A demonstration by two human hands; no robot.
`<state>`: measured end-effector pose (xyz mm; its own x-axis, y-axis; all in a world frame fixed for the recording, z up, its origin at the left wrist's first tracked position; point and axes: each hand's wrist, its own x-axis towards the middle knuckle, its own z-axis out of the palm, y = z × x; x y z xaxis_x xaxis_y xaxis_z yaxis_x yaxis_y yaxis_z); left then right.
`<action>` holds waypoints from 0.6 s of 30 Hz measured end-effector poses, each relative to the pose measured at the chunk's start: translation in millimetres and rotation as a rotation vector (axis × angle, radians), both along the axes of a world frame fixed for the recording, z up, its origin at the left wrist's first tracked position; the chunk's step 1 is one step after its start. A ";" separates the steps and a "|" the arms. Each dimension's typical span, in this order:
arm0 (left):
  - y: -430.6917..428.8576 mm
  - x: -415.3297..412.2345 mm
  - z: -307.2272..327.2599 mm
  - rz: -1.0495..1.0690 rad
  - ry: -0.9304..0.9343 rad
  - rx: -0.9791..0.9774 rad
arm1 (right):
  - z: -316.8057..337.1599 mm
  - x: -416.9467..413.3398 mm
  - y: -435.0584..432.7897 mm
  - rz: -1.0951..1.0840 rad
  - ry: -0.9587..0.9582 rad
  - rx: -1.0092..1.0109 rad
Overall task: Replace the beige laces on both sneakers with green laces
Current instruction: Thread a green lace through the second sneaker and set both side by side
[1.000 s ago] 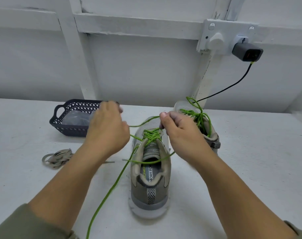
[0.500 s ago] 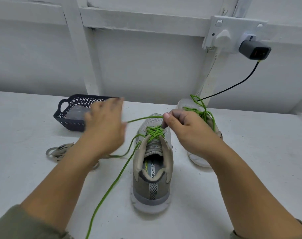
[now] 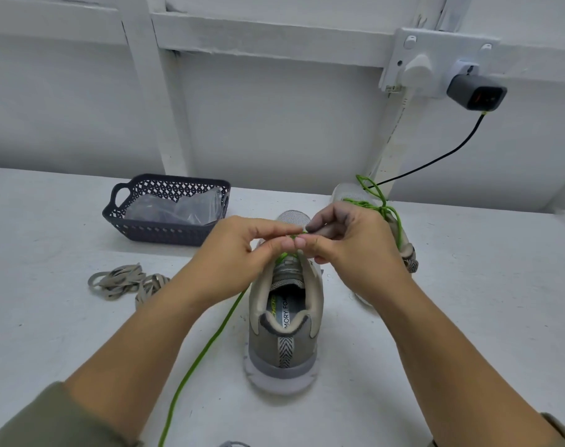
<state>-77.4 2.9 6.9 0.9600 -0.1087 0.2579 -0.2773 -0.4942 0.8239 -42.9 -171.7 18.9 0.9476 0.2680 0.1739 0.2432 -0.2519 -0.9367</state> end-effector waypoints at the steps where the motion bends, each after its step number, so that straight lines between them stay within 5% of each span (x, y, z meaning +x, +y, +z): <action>1: -0.3 1.2 -0.8 -0.002 0.013 -0.053 | -0.4 0.3 -1.6 0.007 0.019 0.027; 3: 0.7 3.4 -6.2 0.059 0.000 -0.051 | -0.8 -0.2 -6.8 0.014 0.047 0.002; 8: -7.7 -0.2 -19.1 0.253 -0.218 0.330 | -5.3 -6.6 -16.1 -0.025 0.042 -0.658; 11: -15.7 -1.4 -27.1 0.345 -0.270 0.467 | -8.6 -13.9 -10.4 -0.077 0.073 -0.620; 18: -23.3 0.6 -31.2 0.350 -0.186 0.456 | -10.6 -17.1 -12.6 -0.070 0.103 -0.581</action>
<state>-76.8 -20.5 -24.3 0.9019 0.0660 0.4269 -0.1542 -0.8740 0.4608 -59.9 -184.2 8.3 0.9707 0.2281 -0.0759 0.1230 -0.7425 -0.6584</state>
